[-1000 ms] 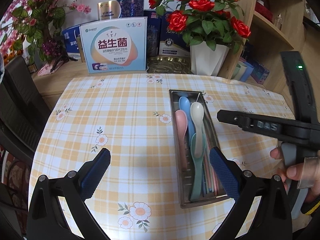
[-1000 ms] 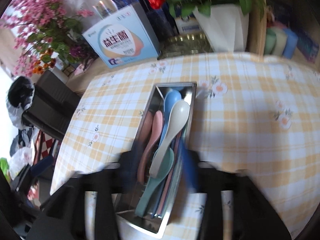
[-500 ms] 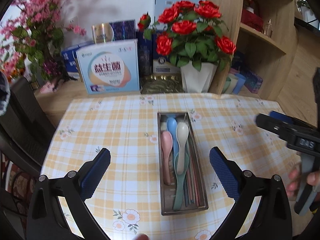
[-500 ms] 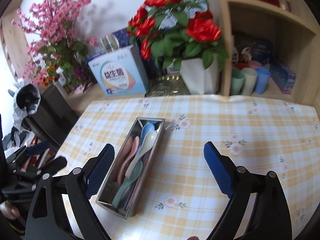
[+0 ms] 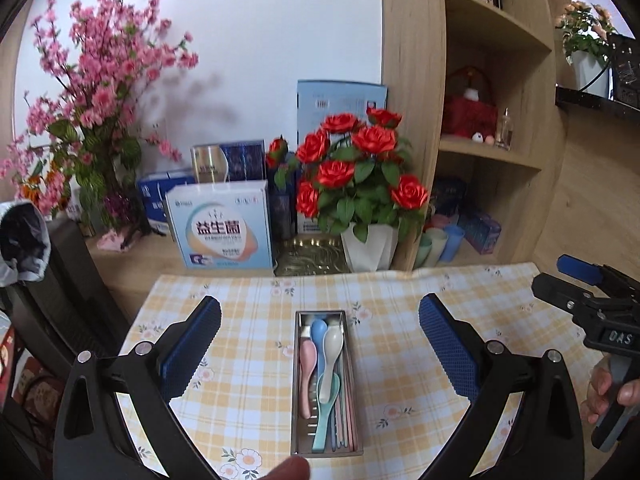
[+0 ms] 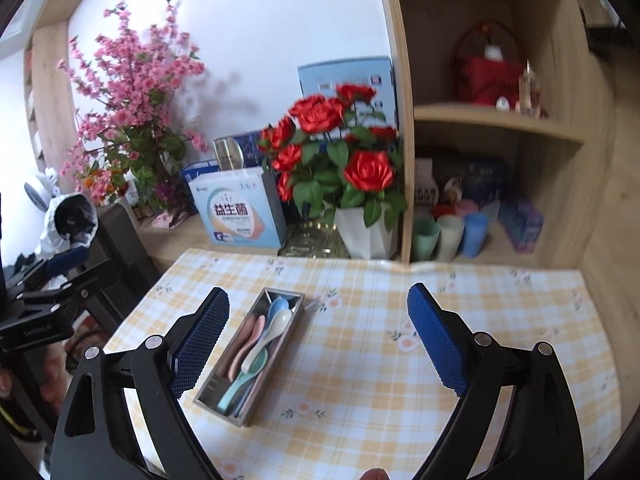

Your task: Organize utensils

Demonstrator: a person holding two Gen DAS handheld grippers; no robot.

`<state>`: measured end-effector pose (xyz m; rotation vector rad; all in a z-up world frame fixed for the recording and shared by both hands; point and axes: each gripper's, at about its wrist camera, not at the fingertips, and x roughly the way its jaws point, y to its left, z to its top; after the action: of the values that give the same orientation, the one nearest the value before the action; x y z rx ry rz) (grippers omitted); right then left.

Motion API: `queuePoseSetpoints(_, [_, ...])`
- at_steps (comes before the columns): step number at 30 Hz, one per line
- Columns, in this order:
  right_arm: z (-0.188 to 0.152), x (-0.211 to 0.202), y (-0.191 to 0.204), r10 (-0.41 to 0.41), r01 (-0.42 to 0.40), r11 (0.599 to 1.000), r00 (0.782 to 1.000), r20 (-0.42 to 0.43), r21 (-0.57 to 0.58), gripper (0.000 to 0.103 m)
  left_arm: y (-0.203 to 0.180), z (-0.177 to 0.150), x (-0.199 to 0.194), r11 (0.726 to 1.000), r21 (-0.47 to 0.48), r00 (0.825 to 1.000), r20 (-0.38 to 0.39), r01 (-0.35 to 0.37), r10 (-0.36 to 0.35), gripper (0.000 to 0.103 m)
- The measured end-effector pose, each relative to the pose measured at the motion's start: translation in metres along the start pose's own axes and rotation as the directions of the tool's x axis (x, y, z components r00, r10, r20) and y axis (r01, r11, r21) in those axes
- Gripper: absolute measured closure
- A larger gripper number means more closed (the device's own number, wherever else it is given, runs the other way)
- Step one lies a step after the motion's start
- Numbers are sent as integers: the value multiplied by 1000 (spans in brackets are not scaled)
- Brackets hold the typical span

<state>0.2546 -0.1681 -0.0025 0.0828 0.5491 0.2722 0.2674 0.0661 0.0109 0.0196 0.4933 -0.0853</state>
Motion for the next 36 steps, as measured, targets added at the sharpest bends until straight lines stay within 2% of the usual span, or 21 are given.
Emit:
queuePoseSetpoints(5, [4,-21,1,-18,18,1000,999,41,4,15,-8,4,-11,1000,-15,1000,3,-15,15,6])
queuePoseSetpoints(13, [8,-34,-3,-50,50,999,996,68,-3,15,-19,6,-19,1000,13,1000,17,-14,14,6])
queuePoseSetpoints(36, [8,-36,-11,-75,74,997,995,65,28,15,-25,7,-22,999,28,1000,11,-17,17,6])
